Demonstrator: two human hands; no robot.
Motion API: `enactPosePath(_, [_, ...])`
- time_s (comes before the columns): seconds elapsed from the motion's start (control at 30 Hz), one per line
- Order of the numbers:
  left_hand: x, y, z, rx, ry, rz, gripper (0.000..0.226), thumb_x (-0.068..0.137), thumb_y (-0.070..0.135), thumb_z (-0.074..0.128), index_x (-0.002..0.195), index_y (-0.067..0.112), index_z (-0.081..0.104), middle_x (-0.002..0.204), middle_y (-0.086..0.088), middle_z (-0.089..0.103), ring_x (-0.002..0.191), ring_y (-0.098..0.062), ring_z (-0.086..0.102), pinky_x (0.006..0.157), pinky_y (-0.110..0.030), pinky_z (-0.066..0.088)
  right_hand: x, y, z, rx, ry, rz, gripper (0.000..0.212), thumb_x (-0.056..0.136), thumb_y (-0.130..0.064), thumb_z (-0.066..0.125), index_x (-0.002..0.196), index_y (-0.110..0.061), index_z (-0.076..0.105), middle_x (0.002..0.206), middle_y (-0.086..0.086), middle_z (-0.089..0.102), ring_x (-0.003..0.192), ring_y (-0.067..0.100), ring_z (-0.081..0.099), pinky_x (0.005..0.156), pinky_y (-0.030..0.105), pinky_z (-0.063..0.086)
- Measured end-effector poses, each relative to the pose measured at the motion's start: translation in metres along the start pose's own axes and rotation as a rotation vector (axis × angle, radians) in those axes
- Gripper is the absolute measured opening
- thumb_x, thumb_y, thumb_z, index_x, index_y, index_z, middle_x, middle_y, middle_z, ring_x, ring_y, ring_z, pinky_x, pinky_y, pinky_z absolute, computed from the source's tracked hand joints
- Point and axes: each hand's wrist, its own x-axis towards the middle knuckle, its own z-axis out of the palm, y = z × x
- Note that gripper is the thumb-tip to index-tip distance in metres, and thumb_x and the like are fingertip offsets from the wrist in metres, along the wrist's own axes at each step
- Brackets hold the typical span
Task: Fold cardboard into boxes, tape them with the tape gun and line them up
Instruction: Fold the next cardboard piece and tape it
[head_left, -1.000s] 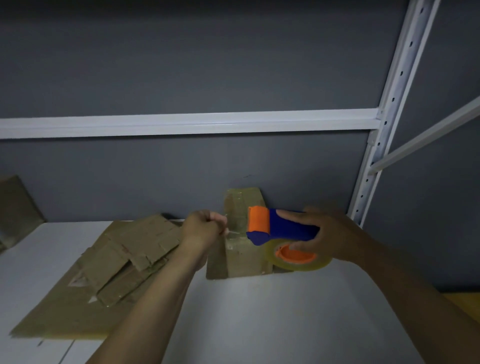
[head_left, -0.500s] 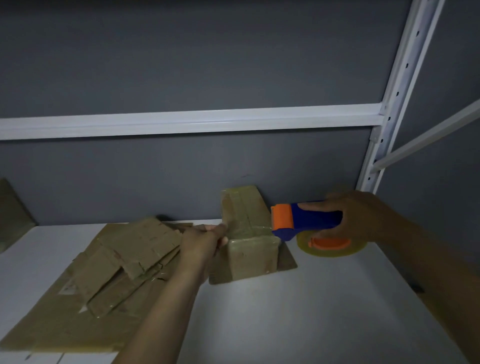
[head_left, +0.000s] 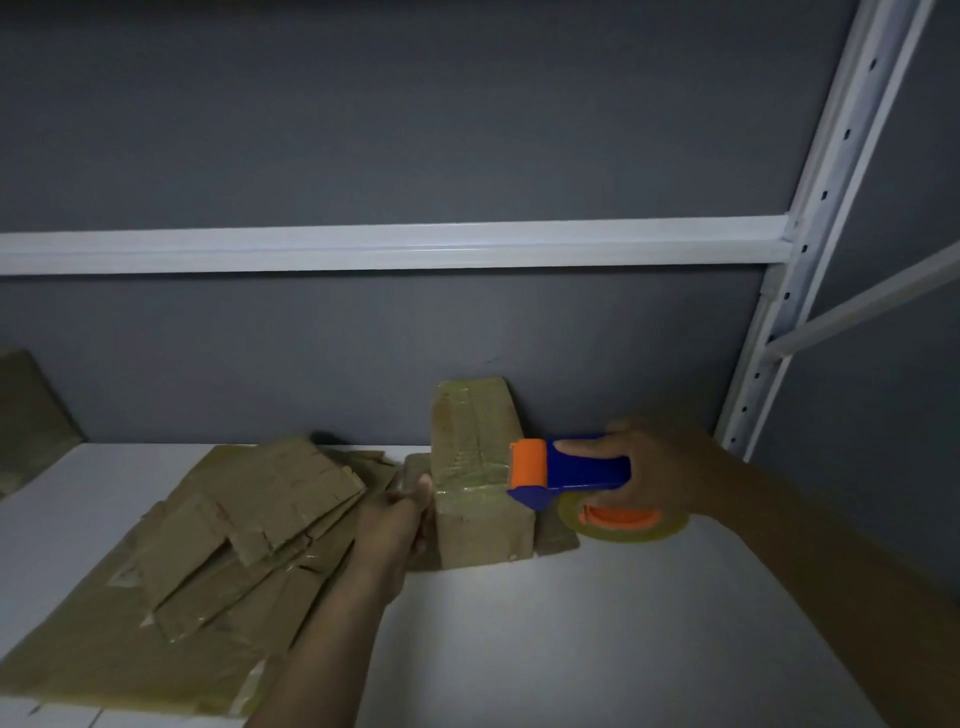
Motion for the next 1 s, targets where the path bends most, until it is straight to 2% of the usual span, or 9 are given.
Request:
enactPosePath(0.13, [0.002, -0.005, -0.009, 0.345, 0.162, 0.512, 0.041, 0.083, 0.049, 0.052, 0.101, 0.015, 0.067, 0.103, 0.001, 0.069, 0.098, -0.012, 0.063, 0.086, -0.033, 0.051, 0.010, -0.010, 0.007, 0.059, 0.050, 0.005, 0.080, 0.080, -0.058, 0.066, 0.146, -0.044, 0.024, 0.137, -0.003, 0.049, 0.121, 0.013, 0.049, 0.091, 0.018, 0.043])
enactPosePath(0.2, [-0.004, -0.001, -0.007, 0.399, 0.013, 0.702, 0.036, 0.092, 0.037, 0.048, 0.118, 0.019, 0.065, 0.126, 0.007, 0.059, 0.122, -0.003, 0.050, 0.101, -0.023, 0.039, 0.017, -0.019, 0.008, 0.080, 0.057, 0.000, 0.080, 0.080, -0.057, 0.067, 0.146, -0.043, 0.025, 0.135, -0.004, 0.051, 0.119, 0.012, 0.050, 0.090, 0.021, 0.046])
enactPosePath(0.27, [-0.002, -0.002, -0.006, 0.658, -0.170, 0.855, 0.053, 0.093, 0.040, 0.040, 0.136, 0.011, 0.053, 0.144, 0.007, 0.040, 0.142, -0.013, 0.025, 0.115, -0.032, 0.024, 0.022, -0.027, 0.005, 0.092, 0.072, -0.008, 0.078, 0.081, -0.054, 0.067, 0.146, -0.042, 0.026, 0.136, -0.006, 0.051, 0.121, 0.011, 0.050, 0.088, 0.018, 0.043])
enactPosePath(0.37, [0.015, -0.010, -0.016, 1.133, -0.125, 1.078, 0.077, 0.082, 0.052, 0.038, 0.147, 0.011, 0.037, 0.153, 0.002, 0.032, 0.147, -0.023, 0.014, 0.119, -0.042, 0.021, 0.025, -0.030, 0.001, 0.053, 0.071, -0.022, 0.077, 0.083, -0.054, 0.065, 0.147, -0.040, 0.025, 0.141, -0.009, 0.047, 0.126, 0.010, 0.046, 0.083, 0.013, 0.037])
enactPosePath(0.57, [0.023, -0.010, -0.022, 1.295, -0.127, 1.135, 0.095, 0.071, 0.072, 0.050, 0.147, 0.016, 0.038, 0.146, -0.001, 0.046, 0.137, -0.025, 0.035, 0.115, -0.034, 0.013, 0.023, -0.017, -0.008, 0.175, -0.037, -0.008, 0.078, 0.078, -0.060, 0.065, 0.144, -0.047, 0.026, 0.128, -0.019, 0.046, 0.119, 0.007, 0.046, 0.087, 0.023, 0.049])
enactPosePath(0.7, [0.025, -0.011, -0.024, 1.298, -0.136, 1.125, 0.093, 0.070, 0.070, 0.051, 0.146, 0.019, 0.038, 0.145, 0.001, 0.047, 0.136, -0.023, 0.035, 0.115, -0.042, 0.025, 0.014, -0.002, -0.008, 0.268, -0.089, 0.012, 0.070, 0.076, -0.060, 0.068, 0.130, -0.064, 0.024, 0.131, -0.015, 0.049, 0.119, 0.014, 0.050, 0.090, 0.030, 0.052])
enactPosePath(0.77, [0.026, -0.012, -0.025, 1.328, -0.111, 1.116, 0.092, 0.072, 0.073, 0.049, 0.146, 0.020, 0.039, 0.146, 0.001, 0.046, 0.137, -0.023, 0.035, 0.114, -0.048, 0.028, 0.014, -0.006, 0.002, 0.177, -0.073, 0.014, 0.077, 0.076, -0.061, 0.067, 0.139, -0.056, 0.025, 0.134, -0.012, 0.049, 0.122, 0.014, 0.049, 0.090, 0.026, 0.050])
enactPosePath(0.87, [0.025, -0.010, -0.029, 1.368, -0.053, 1.145, 0.090, 0.075, 0.073, 0.048, 0.146, 0.018, 0.040, 0.148, -0.002, 0.044, 0.140, -0.025, 0.033, 0.117, -0.048, 0.015, 0.018, -0.026, 0.018, 0.111, 0.024, -0.020, 0.081, 0.078, -0.061, 0.065, 0.146, -0.043, 0.027, 0.136, -0.010, 0.051, 0.122, 0.011, 0.049, 0.079, 0.014, 0.042])
enactPosePath(1.0, [0.023, -0.011, -0.027, 1.285, -0.135, 1.260, 0.089, 0.077, 0.062, 0.058, 0.149, 0.019, 0.031, 0.154, -0.002, 0.034, 0.143, -0.022, 0.026, 0.115, -0.046, 0.018, 0.024, -0.045, 0.037, 0.168, 0.064, -0.052, 0.080, 0.080, -0.055, 0.067, 0.147, -0.037, 0.028, 0.132, -0.003, 0.054, 0.121, 0.016, 0.051, 0.084, 0.017, 0.046])
